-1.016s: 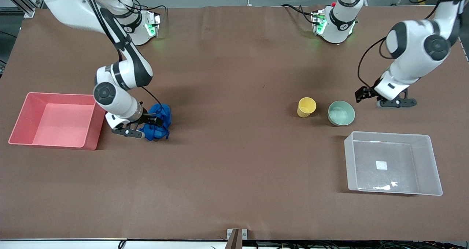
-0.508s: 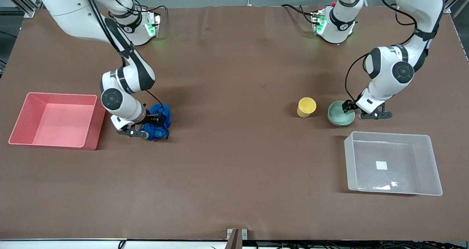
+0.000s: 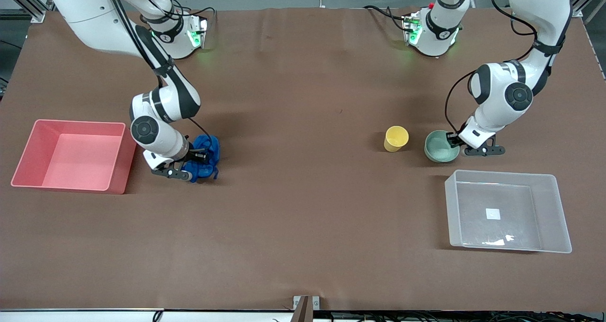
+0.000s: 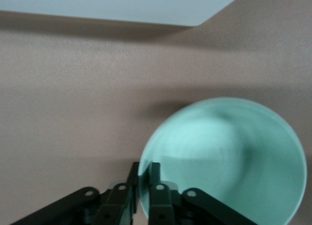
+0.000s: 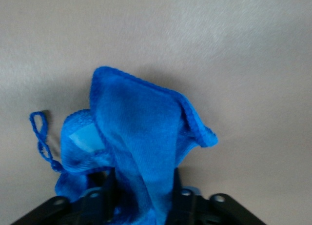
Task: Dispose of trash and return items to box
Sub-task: 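Lower the cloth into the pink bin while the left gripper lowers the bowl, then open both grippers and raise them away from the bins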
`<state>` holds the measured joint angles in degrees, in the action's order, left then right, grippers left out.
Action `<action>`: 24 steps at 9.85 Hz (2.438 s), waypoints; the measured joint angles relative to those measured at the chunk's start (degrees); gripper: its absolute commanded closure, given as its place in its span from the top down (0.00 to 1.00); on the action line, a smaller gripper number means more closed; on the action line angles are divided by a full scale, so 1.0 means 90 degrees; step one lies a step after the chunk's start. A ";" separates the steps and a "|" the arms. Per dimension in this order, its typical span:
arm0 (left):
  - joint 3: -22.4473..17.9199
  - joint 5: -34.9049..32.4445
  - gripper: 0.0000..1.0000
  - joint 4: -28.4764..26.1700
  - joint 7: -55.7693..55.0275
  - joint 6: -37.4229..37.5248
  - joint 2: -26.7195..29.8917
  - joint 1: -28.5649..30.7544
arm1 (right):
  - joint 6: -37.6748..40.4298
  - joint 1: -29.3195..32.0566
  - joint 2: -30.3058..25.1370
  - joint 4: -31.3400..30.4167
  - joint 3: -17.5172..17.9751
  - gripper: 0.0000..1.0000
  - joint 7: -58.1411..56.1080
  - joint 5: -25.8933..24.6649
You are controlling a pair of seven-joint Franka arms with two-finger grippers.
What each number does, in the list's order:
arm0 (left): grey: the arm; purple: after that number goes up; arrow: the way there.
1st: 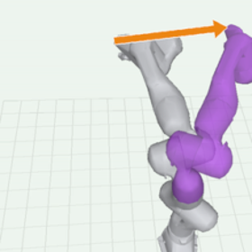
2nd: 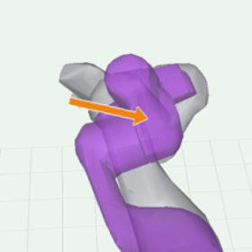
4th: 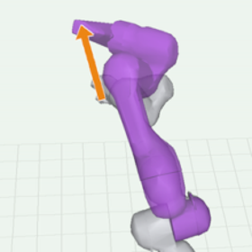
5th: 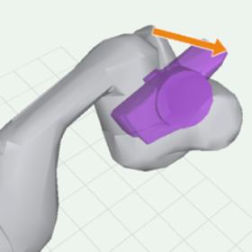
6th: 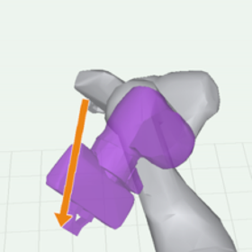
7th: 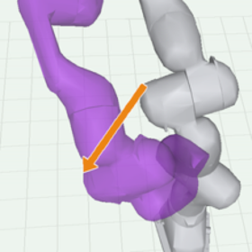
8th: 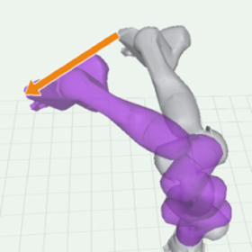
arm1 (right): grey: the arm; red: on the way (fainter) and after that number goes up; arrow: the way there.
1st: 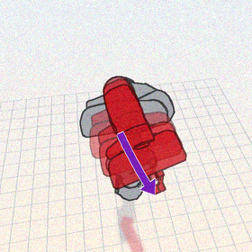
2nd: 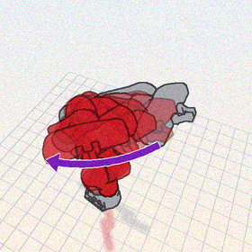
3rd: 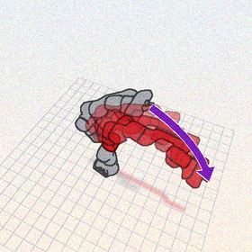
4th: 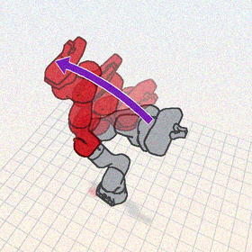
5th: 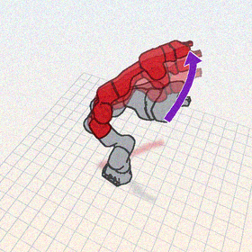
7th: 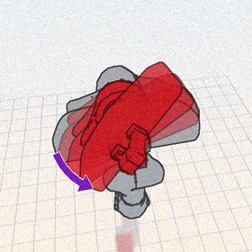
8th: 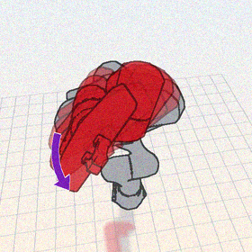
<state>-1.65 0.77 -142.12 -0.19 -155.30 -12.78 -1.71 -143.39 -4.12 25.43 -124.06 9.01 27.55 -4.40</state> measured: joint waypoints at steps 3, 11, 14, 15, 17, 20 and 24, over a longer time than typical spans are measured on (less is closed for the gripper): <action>0.0000 0.0000 0.01 0.0182 0.0003 0.1008 0.0923 -0.0004 | 0.2304 0.0048 -0.0136 0.1234 0.0012 0.01 0.0250 -0.0001; -0.0570 0.0001 0.00 0.4731 0.0406 0.3589 -0.0799 0.0030 | 0.5914 0.0483 -0.1388 0.3544 -0.2187 0.01 -0.3746 -0.0025; -0.1159 0.0520 0.00 0.6399 0.1296 0.3967 -0.2516 0.0056 | 0.3458 0.0677 -0.1172 0.2088 -0.3405 0.01 -0.6097 0.0241; -0.1261 0.0595 0.00 0.6652 0.1479 0.3967 -0.2872 0.0078 | 0.2806 0.0729 -0.1018 0.1620 -0.3600 0.01 -0.6519 0.0497; -0.1291 0.0605 0.00 0.6873 0.1540 0.3935 -0.3255 0.0140 | 0.1932 0.0809 -0.0404 0.1141 -0.3665 0.02 -0.7223 0.1320; -0.1296 0.0608 0.01 0.6955 0.1650 0.3301 -0.3622 0.0164 | 0.1490 0.0808 0.0408 0.1060 -0.3652 1.00 -0.7937 0.2170; -0.1305 0.0878 0.95 0.7037 0.1661 0.2841 -0.3939 0.0186 | 0.1935 0.0725 0.0085 0.1226 -0.3664 1.00 -0.8193 0.2257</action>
<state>-13.39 8.68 -78.79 14.76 -129.73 -48.23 -0.03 -125.98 2.40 26.20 -113.03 -23.97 -46.19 15.91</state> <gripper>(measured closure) 0.841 0.291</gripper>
